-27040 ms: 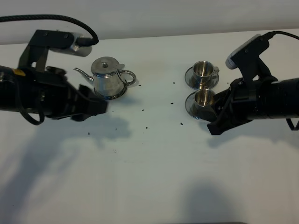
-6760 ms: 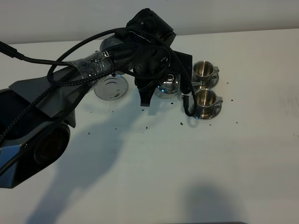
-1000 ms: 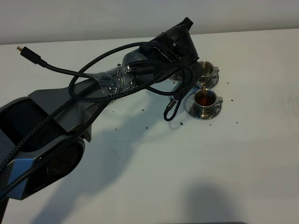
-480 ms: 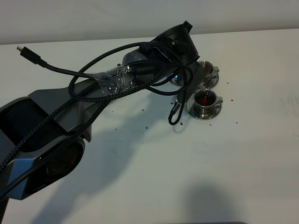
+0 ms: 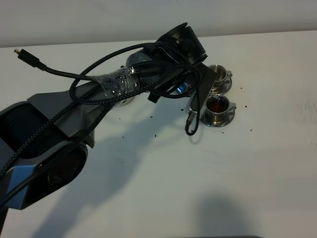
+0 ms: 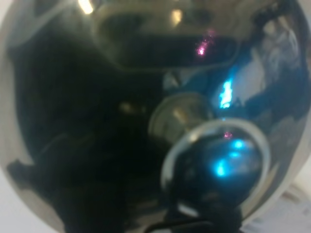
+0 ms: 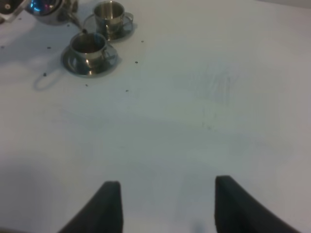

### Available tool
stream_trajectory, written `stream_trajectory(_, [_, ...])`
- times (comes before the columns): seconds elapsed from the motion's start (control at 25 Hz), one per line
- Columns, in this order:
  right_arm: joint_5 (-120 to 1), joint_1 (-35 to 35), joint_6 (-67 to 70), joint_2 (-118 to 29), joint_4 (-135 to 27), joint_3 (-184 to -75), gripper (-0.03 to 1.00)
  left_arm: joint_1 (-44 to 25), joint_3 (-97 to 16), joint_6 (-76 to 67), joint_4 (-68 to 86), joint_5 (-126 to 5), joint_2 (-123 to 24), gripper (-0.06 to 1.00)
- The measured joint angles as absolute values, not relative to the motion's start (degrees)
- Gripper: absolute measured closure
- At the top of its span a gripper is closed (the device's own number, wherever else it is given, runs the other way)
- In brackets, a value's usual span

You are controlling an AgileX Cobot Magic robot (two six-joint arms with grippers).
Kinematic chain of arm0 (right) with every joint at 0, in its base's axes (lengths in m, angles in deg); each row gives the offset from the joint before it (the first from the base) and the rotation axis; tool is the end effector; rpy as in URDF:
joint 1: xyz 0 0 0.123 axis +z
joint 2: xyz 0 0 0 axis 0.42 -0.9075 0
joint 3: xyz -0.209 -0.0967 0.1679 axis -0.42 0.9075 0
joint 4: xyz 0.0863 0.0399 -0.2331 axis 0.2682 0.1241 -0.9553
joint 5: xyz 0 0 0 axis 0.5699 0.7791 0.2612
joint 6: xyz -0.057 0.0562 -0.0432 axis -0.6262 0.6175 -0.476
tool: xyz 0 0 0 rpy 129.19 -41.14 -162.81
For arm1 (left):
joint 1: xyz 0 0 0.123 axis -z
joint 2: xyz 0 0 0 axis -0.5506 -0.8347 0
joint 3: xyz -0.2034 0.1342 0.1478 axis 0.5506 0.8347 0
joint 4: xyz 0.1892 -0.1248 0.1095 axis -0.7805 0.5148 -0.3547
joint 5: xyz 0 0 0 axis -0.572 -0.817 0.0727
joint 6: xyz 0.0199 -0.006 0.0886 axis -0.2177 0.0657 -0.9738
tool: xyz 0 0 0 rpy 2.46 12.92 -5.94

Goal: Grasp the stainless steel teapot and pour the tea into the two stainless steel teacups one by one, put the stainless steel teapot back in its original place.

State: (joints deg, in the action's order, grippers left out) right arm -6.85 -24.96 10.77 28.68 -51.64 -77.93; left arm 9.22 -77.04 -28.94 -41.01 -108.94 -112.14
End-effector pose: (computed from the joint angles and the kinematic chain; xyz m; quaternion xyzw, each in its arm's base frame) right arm -0.0069 0.0146 0.2758 -0.1041 0.8474 0.0296 0.5198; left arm 0.4093 -0.3184 0.1825 0.8042 0.4866 0.3052 0.1528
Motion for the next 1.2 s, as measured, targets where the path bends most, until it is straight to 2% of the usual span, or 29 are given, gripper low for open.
stream_trajectory(0.28, [-6.85,-24.96,10.77,28.68,-51.64,-77.93,0.55,9.11,-77.04,-20.2,-35.66,-115.46,-111.94,0.73])
stream_trajectory(0.64, [-6.85,-24.96,10.77,28.68,-51.64,-77.93,0.55,6.64,-77.1,-10.24,-21.79,-124.56,-106.64,0.73])
stream_trajectory(1.0, [-6.85,-24.96,10.77,28.68,-51.64,-77.93,0.55,-0.54,-77.36,-3.07,-5.29,-124.71,-106.63,0.73])
stream_trajectory(1.2, [-6.85,-24.96,10.77,28.68,-51.64,-77.93,0.55,-1.25,-77.36,-4.28,-3.19,-124.71,-108.98,0.73])
